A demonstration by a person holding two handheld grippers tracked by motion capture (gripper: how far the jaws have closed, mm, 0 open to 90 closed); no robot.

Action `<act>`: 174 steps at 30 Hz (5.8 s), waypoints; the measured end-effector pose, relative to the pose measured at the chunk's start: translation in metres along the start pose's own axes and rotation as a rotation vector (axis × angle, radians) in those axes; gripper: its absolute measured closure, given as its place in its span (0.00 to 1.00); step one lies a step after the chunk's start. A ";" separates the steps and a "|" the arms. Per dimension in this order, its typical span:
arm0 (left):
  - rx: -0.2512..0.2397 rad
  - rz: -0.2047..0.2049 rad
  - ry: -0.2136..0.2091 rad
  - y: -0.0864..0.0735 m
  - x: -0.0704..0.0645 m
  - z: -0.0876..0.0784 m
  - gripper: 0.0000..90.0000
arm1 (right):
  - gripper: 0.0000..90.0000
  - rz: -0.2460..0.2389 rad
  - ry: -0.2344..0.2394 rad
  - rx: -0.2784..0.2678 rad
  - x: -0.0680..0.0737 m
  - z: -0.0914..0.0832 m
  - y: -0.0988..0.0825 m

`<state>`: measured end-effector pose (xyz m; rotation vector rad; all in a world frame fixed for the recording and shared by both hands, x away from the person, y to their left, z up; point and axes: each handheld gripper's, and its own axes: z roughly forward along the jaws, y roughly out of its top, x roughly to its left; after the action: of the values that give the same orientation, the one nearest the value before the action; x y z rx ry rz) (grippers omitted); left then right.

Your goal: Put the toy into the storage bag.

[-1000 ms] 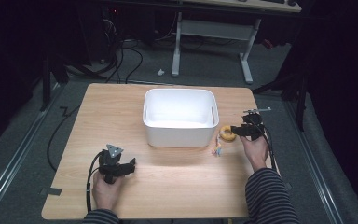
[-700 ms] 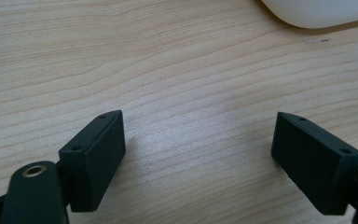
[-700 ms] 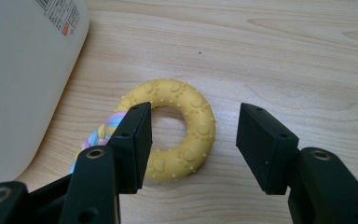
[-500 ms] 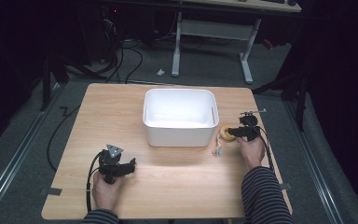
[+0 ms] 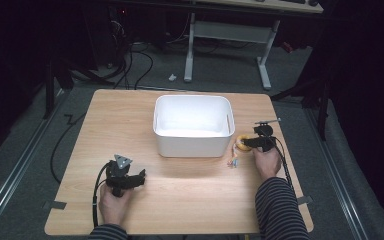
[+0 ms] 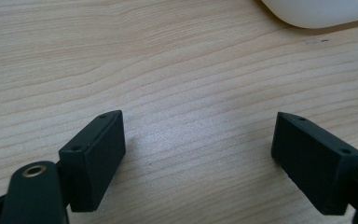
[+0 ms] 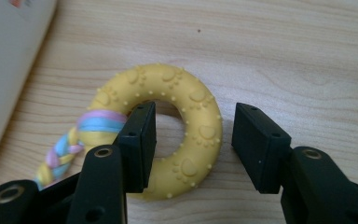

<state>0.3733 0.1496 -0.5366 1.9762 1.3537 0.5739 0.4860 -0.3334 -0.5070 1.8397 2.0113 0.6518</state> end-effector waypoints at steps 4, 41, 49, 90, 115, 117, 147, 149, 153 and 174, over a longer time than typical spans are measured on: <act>0.000 0.000 0.000 0.000 0.000 0.000 0.20 | 0.65 -0.020 -0.018 -0.007 0.001 0.000 0.000; 0.000 0.002 -0.001 0.000 0.000 0.000 0.20 | 0.74 -0.047 0.040 -0.098 -0.022 -0.059 -0.018; 0.000 0.002 -0.001 0.000 0.000 0.000 0.20 | 0.76 -0.044 0.073 -0.096 -0.024 -0.068 -0.027; 0.001 0.004 -0.001 0.000 0.000 0.000 0.19 | 0.78 -0.245 0.231 -0.219 0.030 -0.148 -0.070; 0.002 0.005 -0.002 -0.001 0.000 -0.001 0.19 | 0.80 -0.416 0.282 -0.292 0.087 -0.187 -0.032; 0.001 0.005 -0.002 -0.001 0.000 -0.001 0.19 | 0.80 -0.427 0.288 -0.300 0.091 -0.189 -0.028; 0.001 0.004 -0.002 -0.001 0.000 -0.001 0.19 | 0.80 -0.446 0.297 -0.323 0.126 -0.195 0.048; 0.001 0.004 -0.002 -0.001 0.000 -0.001 0.19 | 0.80 -0.446 0.290 -0.322 0.127 -0.194 0.053; 0.001 0.005 -0.002 -0.001 0.000 -0.001 0.19 | 0.80 -0.432 0.292 -0.323 0.129 -0.191 0.064; 0.004 0.008 -0.003 -0.001 0.000 -0.001 0.19 | 0.80 -0.300 0.295 -0.266 0.133 -0.147 0.107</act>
<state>0.3726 0.1501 -0.5365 1.9850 1.3472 0.5726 0.4831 -0.2107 -0.3179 1.3181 2.1942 1.0875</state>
